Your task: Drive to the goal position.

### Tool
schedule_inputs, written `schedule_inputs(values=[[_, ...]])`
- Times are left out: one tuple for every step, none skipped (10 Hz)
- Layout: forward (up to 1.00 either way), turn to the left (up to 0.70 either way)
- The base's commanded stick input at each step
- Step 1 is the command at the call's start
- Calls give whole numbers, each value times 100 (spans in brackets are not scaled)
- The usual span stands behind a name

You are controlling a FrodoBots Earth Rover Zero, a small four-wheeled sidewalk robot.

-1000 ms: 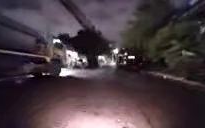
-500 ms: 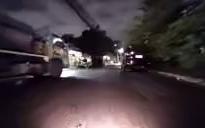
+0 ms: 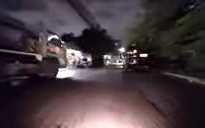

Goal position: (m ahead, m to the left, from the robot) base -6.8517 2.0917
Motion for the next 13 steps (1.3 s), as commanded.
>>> schedule_inputs(values=[[100, 0], [100, 0], [100, 0], [100, 0], [100, 0], [100, 0], [100, 0], [100, 0], [100, 0], [100, 0], [100, 0], [100, 0], [100, 0]])
